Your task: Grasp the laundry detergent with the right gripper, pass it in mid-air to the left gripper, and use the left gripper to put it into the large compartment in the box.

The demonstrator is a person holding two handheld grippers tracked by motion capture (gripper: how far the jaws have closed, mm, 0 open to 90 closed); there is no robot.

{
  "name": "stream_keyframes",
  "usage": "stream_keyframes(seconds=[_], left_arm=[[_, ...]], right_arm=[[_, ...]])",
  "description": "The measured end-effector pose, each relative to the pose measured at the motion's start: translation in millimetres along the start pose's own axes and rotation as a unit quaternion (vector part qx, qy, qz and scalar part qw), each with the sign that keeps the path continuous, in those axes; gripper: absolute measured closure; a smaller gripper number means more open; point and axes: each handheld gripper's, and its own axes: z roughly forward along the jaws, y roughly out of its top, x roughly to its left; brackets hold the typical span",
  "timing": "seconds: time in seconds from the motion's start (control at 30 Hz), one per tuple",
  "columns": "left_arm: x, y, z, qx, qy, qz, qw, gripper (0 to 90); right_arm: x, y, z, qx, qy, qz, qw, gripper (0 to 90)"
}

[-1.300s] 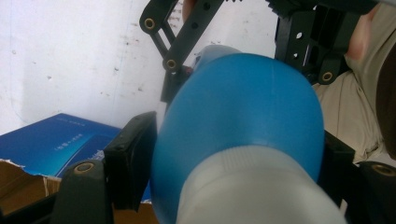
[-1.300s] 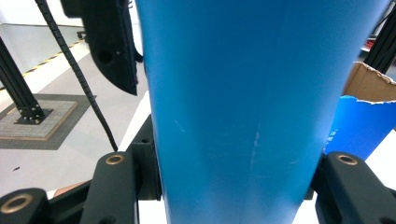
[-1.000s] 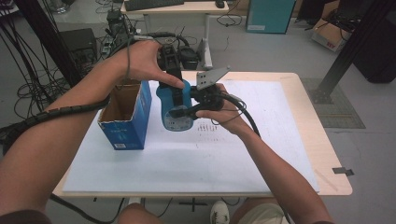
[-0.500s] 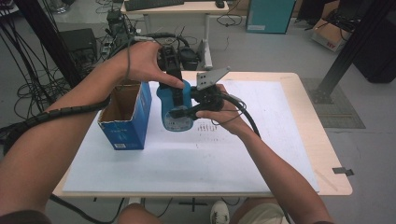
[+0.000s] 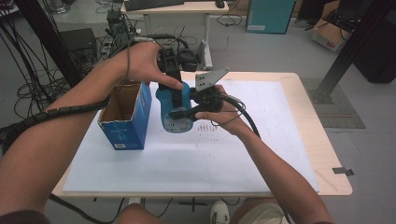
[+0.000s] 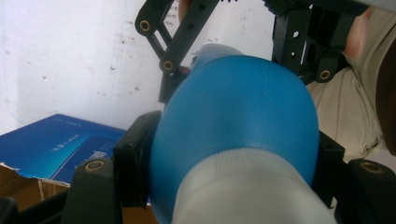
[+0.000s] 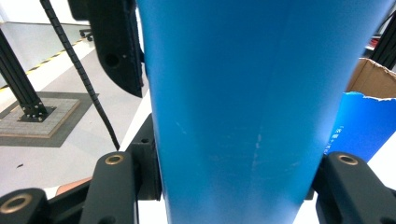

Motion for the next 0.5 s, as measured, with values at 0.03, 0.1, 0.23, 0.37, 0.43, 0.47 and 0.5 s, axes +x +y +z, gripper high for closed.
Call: stream_keyframes(seconds=[0.03,0.1,0.23,0.37,0.43,0.47,0.5], left_arm=[[0.0,-0.3,0.6,0.000,0.001,0.000,1.0000,34.6],[0.1,-0.5,1.5,0.001,0.003,0.000,1.0000,34.6],[0.0,-0.9,2.5,0.002,-0.004,-0.003,1.0000,34.8],[0.3,-1.5,4.2,0.007,-0.005,0.000,1.0000,35.0],[0.2,-1.6,4.5,0.005,-0.005,0.000,1.0000,35.1],[0.2,-1.8,4.6,0.003,-0.004,0.000,1.0000,35.1],[0.0,-2.0,4.5,0.003,-0.005,-0.002,1.0000,35.1]], right_arm=[[0.0,-0.3,0.2,0.000,0.000,0.000,1.0000,44.0],[0.4,-0.7,0.7,0.001,0.000,0.000,1.0000,44.1],[0.7,-1.6,2.0,0.000,0.003,0.001,1.0000,44.0],[0.9,-2.0,3.1,0.003,0.008,0.004,1.0000,43.9],[1.1,-2.5,3.7,0.003,0.010,0.005,0.9999,43.8],[0.9,-2.9,3.7,0.002,0.009,0.006,0.9999,43.8],[0.7,-3.2,3.8,0.001,0.009,0.006,0.9999,43.8]])
